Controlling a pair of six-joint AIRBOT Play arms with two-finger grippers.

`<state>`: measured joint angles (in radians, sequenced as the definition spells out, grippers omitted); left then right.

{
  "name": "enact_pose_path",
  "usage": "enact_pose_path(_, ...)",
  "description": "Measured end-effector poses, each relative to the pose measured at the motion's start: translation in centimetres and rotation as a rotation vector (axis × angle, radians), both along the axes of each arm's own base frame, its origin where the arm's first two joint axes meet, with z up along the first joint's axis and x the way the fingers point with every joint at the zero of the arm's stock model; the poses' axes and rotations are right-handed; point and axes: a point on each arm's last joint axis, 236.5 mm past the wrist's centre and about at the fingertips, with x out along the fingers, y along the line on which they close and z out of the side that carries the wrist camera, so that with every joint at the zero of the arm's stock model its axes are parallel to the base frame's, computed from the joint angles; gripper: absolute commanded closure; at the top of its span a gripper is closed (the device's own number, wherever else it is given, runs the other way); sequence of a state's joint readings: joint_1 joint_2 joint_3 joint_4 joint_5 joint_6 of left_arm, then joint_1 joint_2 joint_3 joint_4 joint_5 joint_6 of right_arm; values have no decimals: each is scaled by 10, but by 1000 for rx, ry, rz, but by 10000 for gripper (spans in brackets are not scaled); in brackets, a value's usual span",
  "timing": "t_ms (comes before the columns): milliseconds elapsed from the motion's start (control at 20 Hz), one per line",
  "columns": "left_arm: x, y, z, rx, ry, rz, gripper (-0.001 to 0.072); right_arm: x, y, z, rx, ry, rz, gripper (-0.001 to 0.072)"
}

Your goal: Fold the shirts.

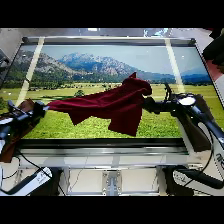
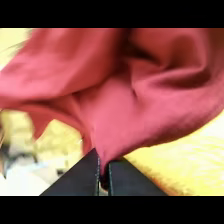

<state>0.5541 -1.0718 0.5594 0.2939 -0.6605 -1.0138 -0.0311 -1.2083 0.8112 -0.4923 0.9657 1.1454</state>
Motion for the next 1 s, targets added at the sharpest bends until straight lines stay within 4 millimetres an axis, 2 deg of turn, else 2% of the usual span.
enact_pose_path(50, 1, 8, 36, 28, -78, 1, 696, -4, 3, 34, -8, -76, 47, 697)
enact_pose_path(150, -8, 21, 122, 97, -250, 9, 696, -22, 7, 107, -43, -231, 120, 698)
enact_pose_path(300, -46, 28, 249, 277, -464, 18, 697, -62, -1, 228, -151, -517, 122, 700)
enact_pose_path(350, -58, 23, 285, 348, -512, 15, 697, -79, -7, 270, -195, -622, 92, 700)
enact_pose_path(450, -79, 0, 350, 499, -588, -27, 696, -116, -20, 344, -273, -810, 19, 700)
enact_pose_path(500, -89, -14, 375, 582, -606, -61, 696, -133, -27, 374, -308, -888, -19, 700)
enact_pose_path(600, -104, -38, 413, 740, -606, -112, 697, -165, -40, 425, -359, -1011, -92, 701)
enact_pose_path(700, -116, -45, 433, 869, -561, -123, 698, -179, -51, 446, -409, -1047, -138, 701)
enact_pose_path(800, -118, -40, 437, 938, -499, -124, 698, -170, -60, 445, -454, -1010, -154, 701)
enact_pose_path(900, -103, -36, 424, 933, -435, -178, 698, -139, -73, 429, -508, -926, -163, 701)
enact_pose_path(1000, -70, -33, 392, 891, -347, -266, 698, -92, -81, 400, -553, -814, -140, 701)
